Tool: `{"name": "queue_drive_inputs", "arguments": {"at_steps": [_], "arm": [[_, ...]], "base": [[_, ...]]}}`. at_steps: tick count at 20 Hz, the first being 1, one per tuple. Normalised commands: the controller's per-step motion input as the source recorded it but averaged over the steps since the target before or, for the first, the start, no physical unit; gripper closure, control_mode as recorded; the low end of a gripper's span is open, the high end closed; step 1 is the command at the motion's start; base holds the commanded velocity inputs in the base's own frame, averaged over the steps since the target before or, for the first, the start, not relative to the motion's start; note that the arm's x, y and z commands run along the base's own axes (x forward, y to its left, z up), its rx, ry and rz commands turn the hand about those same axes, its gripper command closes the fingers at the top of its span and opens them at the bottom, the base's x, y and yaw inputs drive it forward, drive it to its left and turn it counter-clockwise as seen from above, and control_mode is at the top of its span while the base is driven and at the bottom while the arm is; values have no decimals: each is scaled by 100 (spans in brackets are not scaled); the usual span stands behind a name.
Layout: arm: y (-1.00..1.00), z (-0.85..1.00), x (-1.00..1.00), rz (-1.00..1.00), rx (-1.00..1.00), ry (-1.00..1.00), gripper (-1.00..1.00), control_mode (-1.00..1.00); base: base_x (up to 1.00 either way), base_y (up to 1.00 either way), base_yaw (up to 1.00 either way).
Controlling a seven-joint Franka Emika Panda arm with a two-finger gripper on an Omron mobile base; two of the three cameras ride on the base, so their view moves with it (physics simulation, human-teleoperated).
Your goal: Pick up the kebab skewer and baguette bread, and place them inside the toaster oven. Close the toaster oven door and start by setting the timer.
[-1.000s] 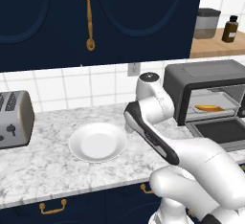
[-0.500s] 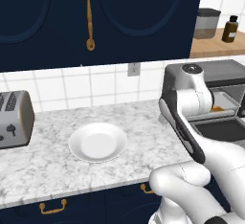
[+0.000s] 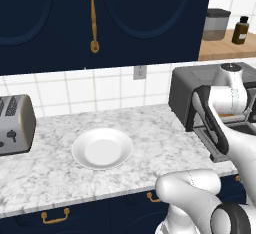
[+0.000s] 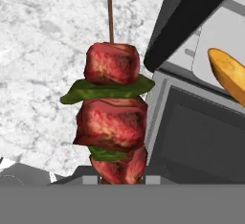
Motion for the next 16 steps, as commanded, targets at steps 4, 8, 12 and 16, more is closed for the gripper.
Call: {"name": "queue_drive_inputs", "arguments": {"at_steps": [4, 8, 12, 16], "arm": [[-100, 0, 3, -3, 0, 0, 100, -100], [-100, 0, 6, -5, 0, 2, 100, -100], [-100, 0, 1, -4, 0, 0, 100, -100], [-88, 0, 7, -4, 0, 4, 100, -100]], "base": [[0, 0, 0], [0, 0, 0], [0, 0, 0], [0, 0, 0]]}}
